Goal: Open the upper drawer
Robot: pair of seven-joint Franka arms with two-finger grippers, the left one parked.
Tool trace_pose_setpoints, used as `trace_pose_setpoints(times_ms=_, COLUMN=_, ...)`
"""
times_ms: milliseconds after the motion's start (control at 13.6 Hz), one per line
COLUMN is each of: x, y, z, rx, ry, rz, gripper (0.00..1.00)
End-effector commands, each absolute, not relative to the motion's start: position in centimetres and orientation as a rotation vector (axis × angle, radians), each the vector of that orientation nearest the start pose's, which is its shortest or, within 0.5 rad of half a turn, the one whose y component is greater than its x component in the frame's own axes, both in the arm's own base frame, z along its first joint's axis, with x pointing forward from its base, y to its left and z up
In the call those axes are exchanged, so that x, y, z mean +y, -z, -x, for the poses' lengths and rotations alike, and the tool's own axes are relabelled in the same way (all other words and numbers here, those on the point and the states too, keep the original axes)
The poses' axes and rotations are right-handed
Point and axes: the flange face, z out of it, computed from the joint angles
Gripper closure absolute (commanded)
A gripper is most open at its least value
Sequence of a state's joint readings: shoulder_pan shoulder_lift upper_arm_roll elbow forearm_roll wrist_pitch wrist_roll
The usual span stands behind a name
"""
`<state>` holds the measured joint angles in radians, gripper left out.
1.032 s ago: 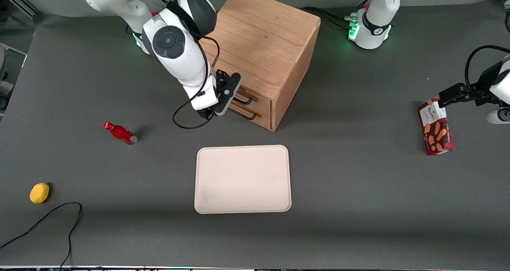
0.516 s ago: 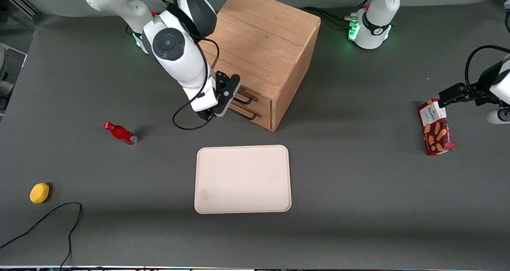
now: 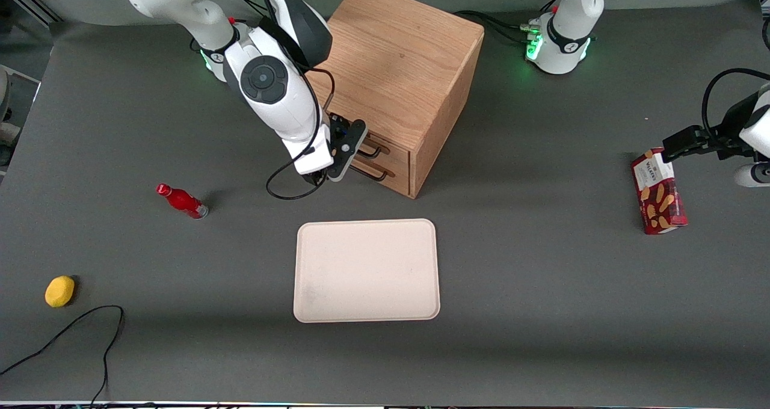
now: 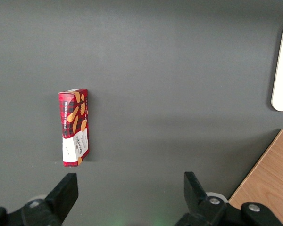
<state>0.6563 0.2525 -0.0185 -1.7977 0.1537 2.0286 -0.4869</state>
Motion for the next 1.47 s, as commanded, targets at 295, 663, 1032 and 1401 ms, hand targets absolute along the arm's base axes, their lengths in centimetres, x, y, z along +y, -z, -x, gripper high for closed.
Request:
trace_pose_setpoints(times_ms=295, x=38.1, y=-38.9, z=-49.7, rx=-1.550, ry=-0.026, rz=2.590, gripper=0.00)
trace_pose_setpoints(times_ms=663, x=37.9, y=-38.9, z=-49.9, rx=-1.601, ry=-0.020, rz=2.579, gripper=0.00)
trace_pose_setpoints(times_ms=1032, x=36.8, y=-39.3, z=-51.2, rx=-1.593, ry=0.002, rz=2.590, gripper=0.00)
trace_pose_setpoints(times_ms=1401, x=36.8, y=-38.9, z=-52.4, rx=-1.577, ry=0.008, rz=2.600, gripper=0.00)
